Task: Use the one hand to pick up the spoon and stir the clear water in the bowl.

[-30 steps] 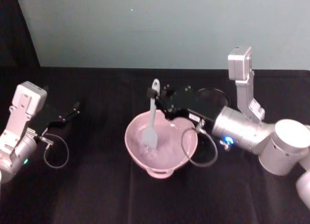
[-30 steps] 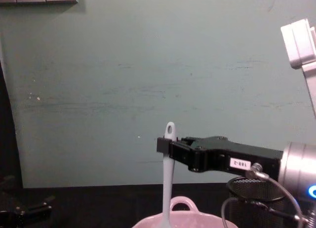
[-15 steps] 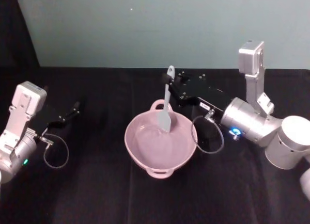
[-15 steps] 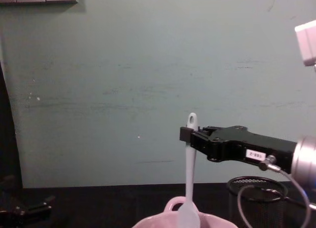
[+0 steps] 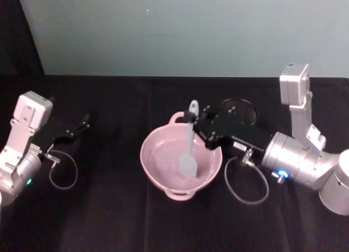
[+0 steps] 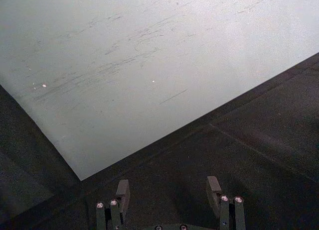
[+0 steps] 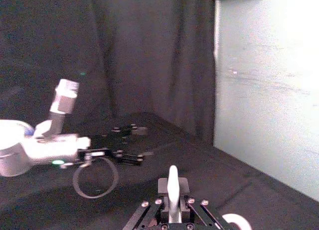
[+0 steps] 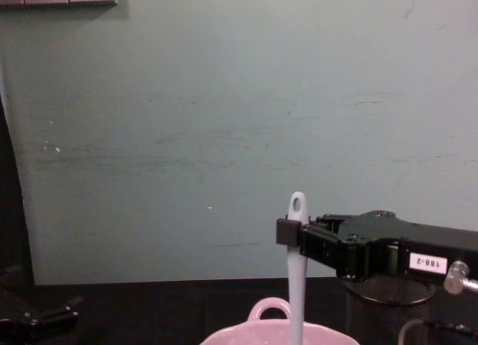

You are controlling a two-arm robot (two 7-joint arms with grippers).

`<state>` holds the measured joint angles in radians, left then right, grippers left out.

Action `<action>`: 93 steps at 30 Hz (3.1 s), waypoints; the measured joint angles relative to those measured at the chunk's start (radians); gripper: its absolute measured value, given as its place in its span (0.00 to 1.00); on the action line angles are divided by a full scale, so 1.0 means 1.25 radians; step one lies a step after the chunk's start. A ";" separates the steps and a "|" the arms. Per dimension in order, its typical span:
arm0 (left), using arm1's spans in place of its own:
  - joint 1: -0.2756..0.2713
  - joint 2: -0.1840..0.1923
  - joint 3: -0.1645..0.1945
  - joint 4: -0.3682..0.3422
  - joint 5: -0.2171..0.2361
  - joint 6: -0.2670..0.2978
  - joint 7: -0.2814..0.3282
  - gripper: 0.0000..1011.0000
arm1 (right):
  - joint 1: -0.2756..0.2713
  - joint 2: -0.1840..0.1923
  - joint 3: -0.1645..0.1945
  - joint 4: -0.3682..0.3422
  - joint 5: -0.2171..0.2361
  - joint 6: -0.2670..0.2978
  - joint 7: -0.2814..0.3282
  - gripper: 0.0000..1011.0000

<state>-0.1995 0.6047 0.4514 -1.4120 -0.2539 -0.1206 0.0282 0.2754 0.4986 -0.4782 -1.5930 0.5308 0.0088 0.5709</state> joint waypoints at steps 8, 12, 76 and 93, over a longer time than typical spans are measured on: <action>0.000 0.000 0.000 0.000 0.000 0.000 0.000 1.00 | -0.012 -0.005 -0.026 -0.029 0.021 0.019 0.009 0.12; 0.000 0.000 0.000 0.000 0.000 0.000 0.000 1.00 | 0.005 -0.029 -0.044 -0.009 0.021 0.018 0.009 0.12; 0.000 0.000 0.000 0.000 0.000 0.000 0.000 1.00 | 0.015 -0.097 -0.029 0.053 -0.040 -0.028 -0.022 0.12; 0.000 0.000 0.000 0.000 0.000 0.000 0.000 1.00 | 0.092 -0.155 -0.029 0.174 -0.094 -0.078 -0.049 0.12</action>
<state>-0.1995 0.6047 0.4514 -1.4120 -0.2539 -0.1205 0.0283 0.3907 0.3046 -0.5145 -1.3750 0.4134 -0.0885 0.5099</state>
